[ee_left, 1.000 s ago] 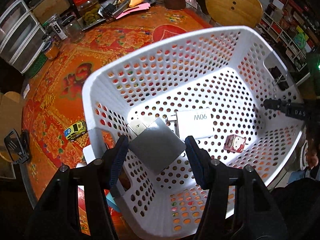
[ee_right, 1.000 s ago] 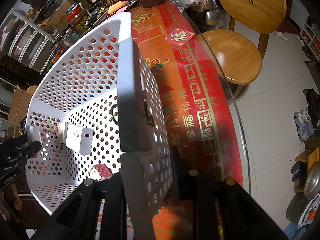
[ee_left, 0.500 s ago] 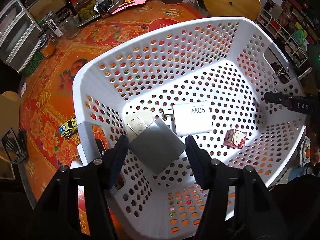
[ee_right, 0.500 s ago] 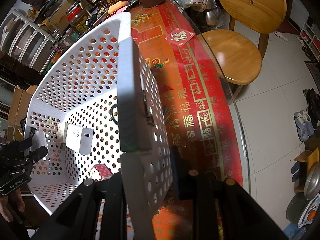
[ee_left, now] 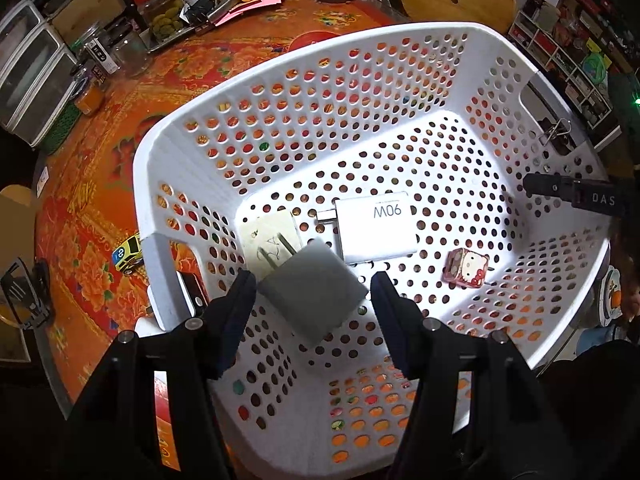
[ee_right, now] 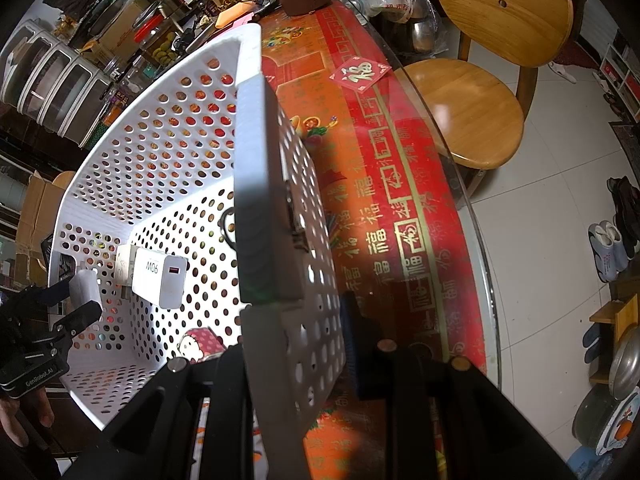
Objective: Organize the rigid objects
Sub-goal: 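Open the left tool to drop the charger into the basket, then move the left tool back and grasp the yellow-blue toy car, then carry the toy car over the basket with the left tool, then open the left tool to drop the toy car into the basket, then return the left tool and grasp a white square charger, then carry the white charger over the basket with the left tool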
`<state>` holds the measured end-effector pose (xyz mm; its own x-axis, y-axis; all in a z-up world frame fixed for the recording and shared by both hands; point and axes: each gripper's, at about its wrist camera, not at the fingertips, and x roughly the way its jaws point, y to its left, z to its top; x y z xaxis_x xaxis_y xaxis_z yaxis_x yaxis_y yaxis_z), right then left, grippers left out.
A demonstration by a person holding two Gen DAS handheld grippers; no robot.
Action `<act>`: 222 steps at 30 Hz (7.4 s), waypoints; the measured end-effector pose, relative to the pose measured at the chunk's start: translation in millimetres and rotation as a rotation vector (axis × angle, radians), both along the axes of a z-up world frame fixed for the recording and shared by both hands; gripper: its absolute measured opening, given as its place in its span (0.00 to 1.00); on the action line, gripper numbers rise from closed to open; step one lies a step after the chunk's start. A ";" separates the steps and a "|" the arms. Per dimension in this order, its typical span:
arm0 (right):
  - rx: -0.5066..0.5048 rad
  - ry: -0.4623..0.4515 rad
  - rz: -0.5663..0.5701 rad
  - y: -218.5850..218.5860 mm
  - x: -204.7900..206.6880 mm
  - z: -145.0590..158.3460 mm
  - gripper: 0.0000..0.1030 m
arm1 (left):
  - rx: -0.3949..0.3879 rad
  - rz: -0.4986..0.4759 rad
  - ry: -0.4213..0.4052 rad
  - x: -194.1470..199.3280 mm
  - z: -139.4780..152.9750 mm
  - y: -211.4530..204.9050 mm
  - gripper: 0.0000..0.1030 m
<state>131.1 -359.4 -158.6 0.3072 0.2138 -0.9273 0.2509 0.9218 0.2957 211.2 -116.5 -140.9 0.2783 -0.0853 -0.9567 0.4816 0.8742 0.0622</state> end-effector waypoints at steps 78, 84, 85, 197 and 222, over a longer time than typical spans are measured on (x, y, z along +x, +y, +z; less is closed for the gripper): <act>0.000 0.008 0.029 2.8 -0.8 -1.1 0.20 | 0.182 0.438 -0.244 49.2 66.5 140.9 0.62; 0.001 0.006 0.035 3.1 -0.6 -1.0 0.20 | 0.225 0.335 -0.313 24.7 96.5 66.6 0.62; 0.001 0.006 0.036 3.2 -0.8 -0.9 0.20 | 0.232 0.320 -0.316 21.4 97.6 56.5 0.62; 0.001 -0.001 0.037 2.7 -1.5 -0.2 0.20 | 0.254 0.546 -0.130 9.6 -2.4 191.2 0.71; 0.003 -0.004 0.039 3.2 -0.5 1.4 0.20 | 0.193 0.191 -0.234 0.9 72.5 -22.0 0.71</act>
<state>130.7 -356.2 -157.2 0.3028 0.2286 -0.9253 0.2139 0.9298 0.2997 212.1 -138.4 -68.4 0.4852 0.1654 -0.8586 0.2639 0.9085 0.3241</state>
